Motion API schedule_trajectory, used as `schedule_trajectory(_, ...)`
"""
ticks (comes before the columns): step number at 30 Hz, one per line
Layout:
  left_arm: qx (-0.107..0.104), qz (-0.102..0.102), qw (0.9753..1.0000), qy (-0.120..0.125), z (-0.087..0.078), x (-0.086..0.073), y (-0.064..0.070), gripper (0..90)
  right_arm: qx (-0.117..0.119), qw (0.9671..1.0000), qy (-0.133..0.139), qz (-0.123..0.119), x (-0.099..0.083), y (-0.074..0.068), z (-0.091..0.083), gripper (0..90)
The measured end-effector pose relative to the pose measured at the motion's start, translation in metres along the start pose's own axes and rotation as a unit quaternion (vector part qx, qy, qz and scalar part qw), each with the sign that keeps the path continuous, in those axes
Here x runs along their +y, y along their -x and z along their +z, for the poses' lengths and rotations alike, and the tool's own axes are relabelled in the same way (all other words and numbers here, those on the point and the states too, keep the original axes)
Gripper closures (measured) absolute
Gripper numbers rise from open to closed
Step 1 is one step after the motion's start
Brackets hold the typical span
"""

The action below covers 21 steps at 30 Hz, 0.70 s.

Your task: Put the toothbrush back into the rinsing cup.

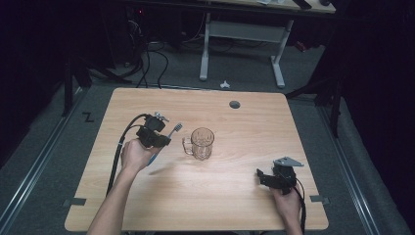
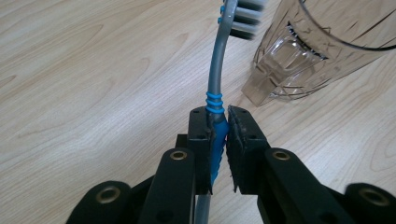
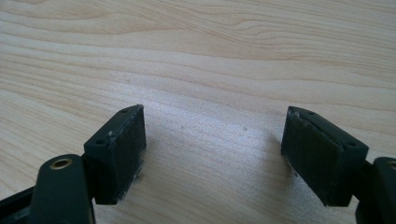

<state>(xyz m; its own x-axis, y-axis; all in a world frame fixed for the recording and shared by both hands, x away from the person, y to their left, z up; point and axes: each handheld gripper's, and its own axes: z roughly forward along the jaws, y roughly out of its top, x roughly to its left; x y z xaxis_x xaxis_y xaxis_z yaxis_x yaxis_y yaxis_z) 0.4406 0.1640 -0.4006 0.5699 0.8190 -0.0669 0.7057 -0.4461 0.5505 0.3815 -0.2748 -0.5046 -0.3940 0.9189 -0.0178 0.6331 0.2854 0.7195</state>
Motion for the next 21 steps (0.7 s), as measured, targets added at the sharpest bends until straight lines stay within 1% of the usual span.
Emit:
schedule_trajectory(5, -0.007, 0.002, 0.9999, 0.01, -0.0011, 0.0006, 0.0031, 79.9, 0.0, 1.0, 0.0, 0.0, 0.0, 0.0, 0.0, 22.1)
schedule_trajectory(10, -0.013, -0.002, 0.9996, 0.023, -0.003, 0.0017, 0.0047, 79.9, 0.0, 1.0, 0.0, 0.0, 0.0, 0.0, 0.0, 22.1)
schedule_trajectory(21, -0.012, 0.001, 0.9994, 0.032, -0.0026, 0.0025, 0.0082, 79.9, 0.0, 1.0, 0.0, -0.001, 0.0, 0.0, 0.0, 22.1)
